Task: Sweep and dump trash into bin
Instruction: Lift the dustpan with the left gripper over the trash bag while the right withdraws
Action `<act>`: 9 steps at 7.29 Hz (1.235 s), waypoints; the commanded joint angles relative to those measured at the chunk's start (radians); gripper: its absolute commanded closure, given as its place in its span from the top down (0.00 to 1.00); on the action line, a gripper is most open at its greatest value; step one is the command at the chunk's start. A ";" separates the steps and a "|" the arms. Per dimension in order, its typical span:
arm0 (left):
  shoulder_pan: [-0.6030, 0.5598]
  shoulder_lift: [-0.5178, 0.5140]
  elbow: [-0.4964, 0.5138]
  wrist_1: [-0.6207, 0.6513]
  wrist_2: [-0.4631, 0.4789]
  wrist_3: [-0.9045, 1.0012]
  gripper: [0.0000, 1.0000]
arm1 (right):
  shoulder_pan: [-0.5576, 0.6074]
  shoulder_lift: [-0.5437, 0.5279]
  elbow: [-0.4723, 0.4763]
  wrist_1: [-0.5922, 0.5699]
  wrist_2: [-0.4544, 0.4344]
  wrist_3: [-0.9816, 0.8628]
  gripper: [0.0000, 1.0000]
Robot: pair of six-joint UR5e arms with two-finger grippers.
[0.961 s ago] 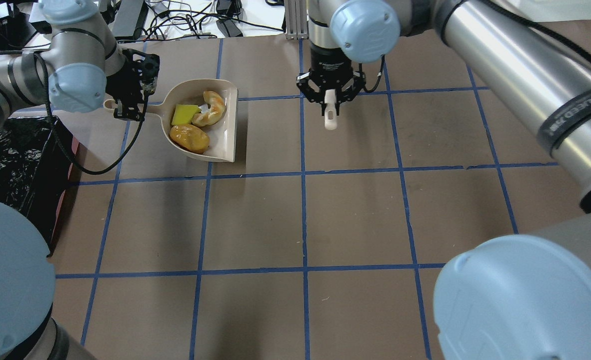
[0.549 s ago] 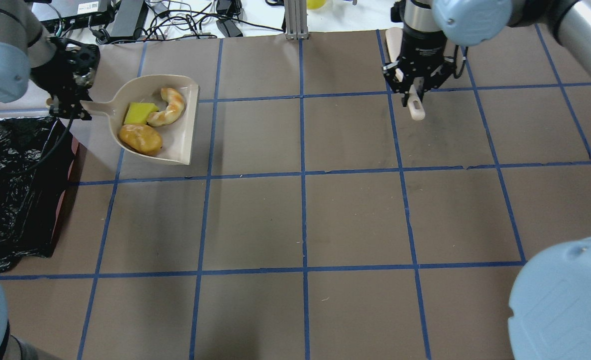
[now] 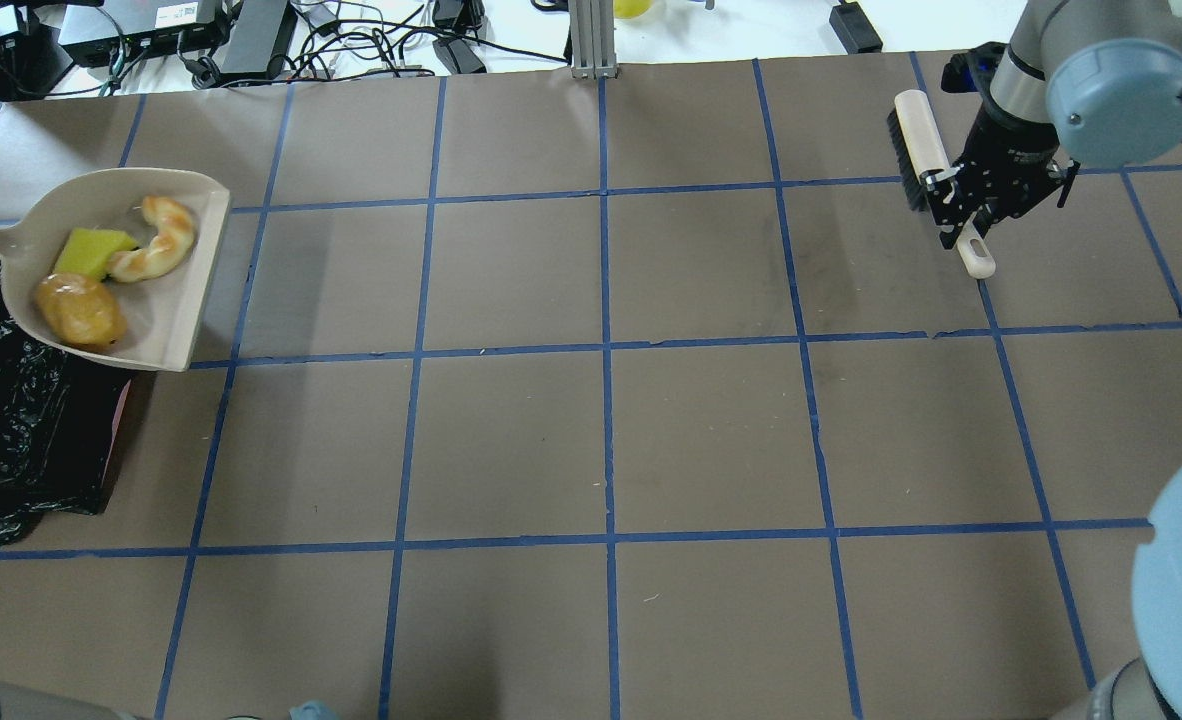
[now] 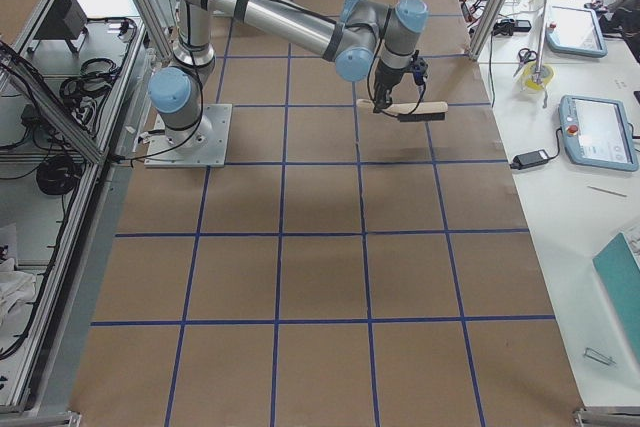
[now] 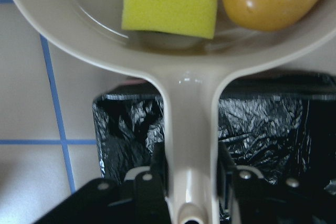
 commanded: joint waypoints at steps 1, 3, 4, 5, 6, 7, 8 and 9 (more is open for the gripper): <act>0.118 -0.021 0.095 -0.035 0.039 0.123 0.00 | -0.069 0.005 0.097 -0.124 0.005 -0.103 0.00; 0.132 -0.029 0.149 -0.015 0.165 0.131 0.00 | -0.088 0.012 0.125 -0.167 0.005 -0.105 0.00; 0.132 -0.030 0.151 0.044 0.216 0.131 0.00 | -0.089 0.017 0.125 -0.171 0.003 -0.107 0.00; 0.132 -0.032 0.137 0.137 0.272 0.131 0.00 | -0.089 0.032 0.125 -0.172 0.002 -0.105 0.00; 0.131 -0.038 0.132 0.193 0.337 0.157 0.00 | -0.094 0.046 0.125 -0.183 -0.003 -0.104 0.00; 0.128 -0.045 0.131 0.222 0.401 0.186 0.00 | -0.095 0.049 0.130 -0.186 -0.004 -0.105 0.00; 0.124 -0.059 0.129 0.286 0.455 0.222 0.00 | -0.095 0.049 0.130 -0.184 -0.010 -0.105 0.00; 0.120 -0.073 0.129 0.334 0.490 0.271 0.00 | -0.097 0.049 0.130 -0.183 -0.010 -0.101 0.00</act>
